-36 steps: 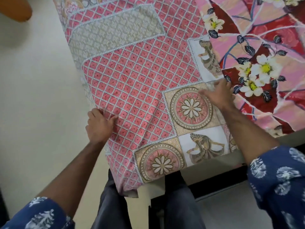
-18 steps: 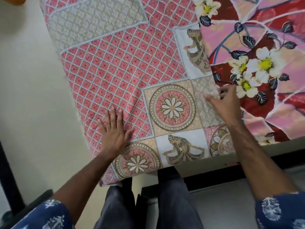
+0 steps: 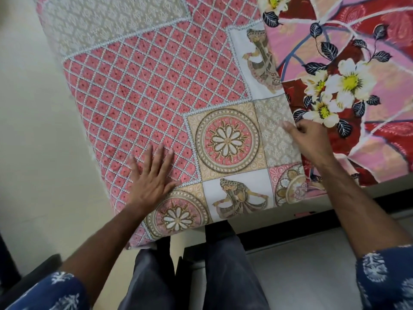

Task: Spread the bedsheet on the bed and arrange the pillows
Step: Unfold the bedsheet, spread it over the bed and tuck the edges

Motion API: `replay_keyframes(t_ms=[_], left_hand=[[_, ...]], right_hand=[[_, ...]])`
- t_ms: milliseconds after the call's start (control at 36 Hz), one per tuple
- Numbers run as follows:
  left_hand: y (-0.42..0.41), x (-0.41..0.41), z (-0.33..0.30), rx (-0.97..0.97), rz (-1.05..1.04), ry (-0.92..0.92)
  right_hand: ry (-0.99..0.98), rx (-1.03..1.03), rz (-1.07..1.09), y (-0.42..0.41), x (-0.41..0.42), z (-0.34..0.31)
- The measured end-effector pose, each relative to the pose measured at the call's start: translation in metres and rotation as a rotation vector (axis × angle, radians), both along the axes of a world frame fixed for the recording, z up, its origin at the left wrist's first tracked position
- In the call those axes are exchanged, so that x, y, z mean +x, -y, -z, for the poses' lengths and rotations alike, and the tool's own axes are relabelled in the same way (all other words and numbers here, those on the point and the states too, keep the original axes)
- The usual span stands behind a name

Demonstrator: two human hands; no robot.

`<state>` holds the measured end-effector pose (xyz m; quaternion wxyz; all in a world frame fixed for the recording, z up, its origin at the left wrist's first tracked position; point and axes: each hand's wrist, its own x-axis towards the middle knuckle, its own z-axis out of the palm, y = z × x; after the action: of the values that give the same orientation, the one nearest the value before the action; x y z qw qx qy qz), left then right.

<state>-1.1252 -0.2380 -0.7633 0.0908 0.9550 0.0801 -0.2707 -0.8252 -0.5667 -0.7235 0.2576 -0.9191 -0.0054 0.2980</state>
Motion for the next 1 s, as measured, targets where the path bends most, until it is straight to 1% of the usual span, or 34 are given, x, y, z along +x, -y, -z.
replay_keyframes(t_ms=[56,139,222,306,361,417,472,583,722,806,833,889,917,1000], left_hand=[[0.003,-0.002,0.002,0.010,0.059,-0.021],[0.009,-0.004,0.003,0.003,0.138,-0.007],[0.013,-0.003,-0.001,0.006,0.194,0.033],[0.017,-0.003,-0.003,0.008,0.256,0.074],[0.020,-0.003,-0.002,-0.013,0.296,0.101],[0.022,-0.003,-0.001,-0.020,0.320,0.108],[0.025,-0.001,-0.002,-0.007,0.335,0.081],[0.029,-0.001,-0.006,0.031,0.367,0.030],[0.039,-0.004,-0.006,0.041,0.398,0.036],[0.043,-0.004,-0.005,0.032,0.415,0.059],[0.044,-0.002,-0.005,0.021,0.426,0.073],[0.045,0.005,-0.005,-0.010,0.448,0.106],[0.045,0.012,-0.006,-0.020,0.458,0.119],[0.043,0.042,-0.001,-0.033,0.489,0.143]], right_hand=[[-0.161,0.041,-0.056,0.005,-0.005,-0.011],[-0.393,0.041,-0.136,0.020,-0.022,-0.021],[-0.507,-0.055,-0.202,0.049,-0.045,-0.018],[-0.522,-0.023,-0.196,0.073,-0.067,-0.019],[-0.469,0.067,-0.153,0.080,-0.081,-0.027],[-0.372,0.133,-0.039,0.091,-0.090,-0.027],[-0.277,0.138,0.024,0.101,-0.097,-0.022],[-0.231,0.160,0.124,0.106,-0.106,-0.015],[-0.264,0.021,0.144,0.127,-0.129,-0.010],[-0.204,-0.140,0.181,0.146,-0.136,-0.003],[-0.161,-0.218,0.145,0.144,-0.136,-0.005],[0.015,-0.351,0.033,0.132,-0.138,-0.010],[0.113,-0.346,0.009,0.123,-0.138,-0.013],[0.356,-0.167,-0.026,0.094,-0.128,-0.019]])
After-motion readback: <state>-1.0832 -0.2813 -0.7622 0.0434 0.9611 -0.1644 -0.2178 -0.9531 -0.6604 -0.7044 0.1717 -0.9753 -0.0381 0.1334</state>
